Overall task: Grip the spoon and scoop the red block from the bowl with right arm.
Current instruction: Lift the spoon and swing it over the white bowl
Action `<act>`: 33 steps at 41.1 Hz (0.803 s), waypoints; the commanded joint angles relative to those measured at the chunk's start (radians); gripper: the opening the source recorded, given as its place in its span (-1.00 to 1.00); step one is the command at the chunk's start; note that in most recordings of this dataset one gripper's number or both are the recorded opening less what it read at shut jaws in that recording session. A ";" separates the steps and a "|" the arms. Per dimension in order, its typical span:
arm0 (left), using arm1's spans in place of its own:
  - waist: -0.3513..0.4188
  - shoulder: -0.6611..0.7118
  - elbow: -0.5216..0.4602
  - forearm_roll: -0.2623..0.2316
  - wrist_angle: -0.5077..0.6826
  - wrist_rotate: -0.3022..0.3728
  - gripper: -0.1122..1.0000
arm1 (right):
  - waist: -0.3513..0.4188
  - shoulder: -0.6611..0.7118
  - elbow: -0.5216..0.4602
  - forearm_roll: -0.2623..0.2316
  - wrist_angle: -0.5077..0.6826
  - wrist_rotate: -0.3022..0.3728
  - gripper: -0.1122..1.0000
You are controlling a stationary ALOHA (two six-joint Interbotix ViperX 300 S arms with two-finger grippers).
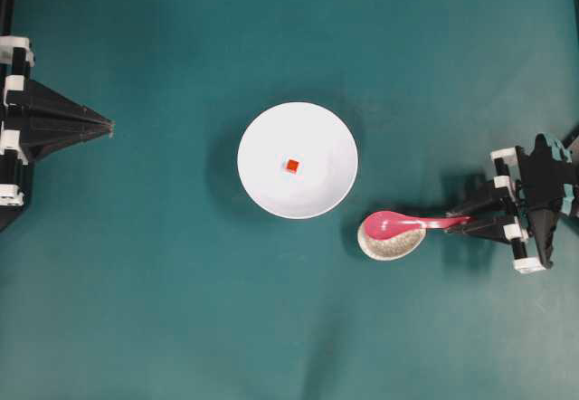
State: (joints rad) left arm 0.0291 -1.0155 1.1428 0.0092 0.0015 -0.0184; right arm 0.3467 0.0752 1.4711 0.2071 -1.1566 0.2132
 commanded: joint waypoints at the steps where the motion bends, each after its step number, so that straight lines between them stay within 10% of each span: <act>1: 0.003 0.003 -0.026 0.002 0.002 0.000 -0.80 | 0.005 -0.006 -0.006 0.000 -0.009 0.002 -0.38; 33: 0.003 0.002 -0.028 0.003 0.002 0.000 -0.80 | 0.005 -0.250 -0.023 0.002 0.233 -0.003 -0.39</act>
State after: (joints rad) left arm 0.0291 -1.0170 1.1428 0.0092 0.0092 -0.0184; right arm 0.3482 -0.0997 1.4619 0.2071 -0.9802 0.2132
